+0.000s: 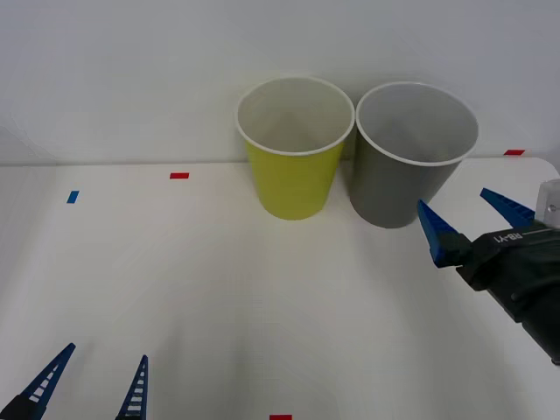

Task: Put cans in the gray bin and PET bottles in the light green bin.

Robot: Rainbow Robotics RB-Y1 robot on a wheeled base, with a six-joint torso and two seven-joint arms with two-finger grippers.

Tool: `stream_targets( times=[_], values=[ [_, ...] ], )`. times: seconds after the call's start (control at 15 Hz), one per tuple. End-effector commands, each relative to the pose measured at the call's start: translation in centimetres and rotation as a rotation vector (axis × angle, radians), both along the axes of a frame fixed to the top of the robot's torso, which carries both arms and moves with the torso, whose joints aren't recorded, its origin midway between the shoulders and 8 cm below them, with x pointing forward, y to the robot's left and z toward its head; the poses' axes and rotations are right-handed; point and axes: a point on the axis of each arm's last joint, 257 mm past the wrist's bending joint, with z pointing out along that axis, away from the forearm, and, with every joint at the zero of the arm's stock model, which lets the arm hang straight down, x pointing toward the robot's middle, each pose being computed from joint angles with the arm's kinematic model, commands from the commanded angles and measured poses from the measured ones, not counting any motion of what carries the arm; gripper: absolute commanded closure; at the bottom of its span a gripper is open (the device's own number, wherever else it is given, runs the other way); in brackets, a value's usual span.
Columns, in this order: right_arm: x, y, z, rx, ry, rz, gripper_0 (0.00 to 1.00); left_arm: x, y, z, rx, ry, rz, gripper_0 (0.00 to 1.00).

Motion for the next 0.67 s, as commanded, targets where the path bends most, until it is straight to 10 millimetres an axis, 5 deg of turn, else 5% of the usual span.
stream_targets(
  times=[0.07, 0.53, 0.67],
  values=[
    [0.2, -0.3, -2.7, -0.006, -0.057, -0.025, 0.12, 0.0, 0.0, 0.0, 0.0, 0.0, 0.0, 0.0],
    [-3.1, -1.1, -10.1, -0.123, -0.206, -0.07, 0.12, 0.0, 0.0, 0.0, 0.0, 0.0, 0.0, 0.0],
    [-4.3, -1.7, -10.8, -0.128, -0.211, -0.091, 0.12, 0.0, 0.0, 0.0, 0.0, 0.0, 0.0, 0.0]
  ],
)
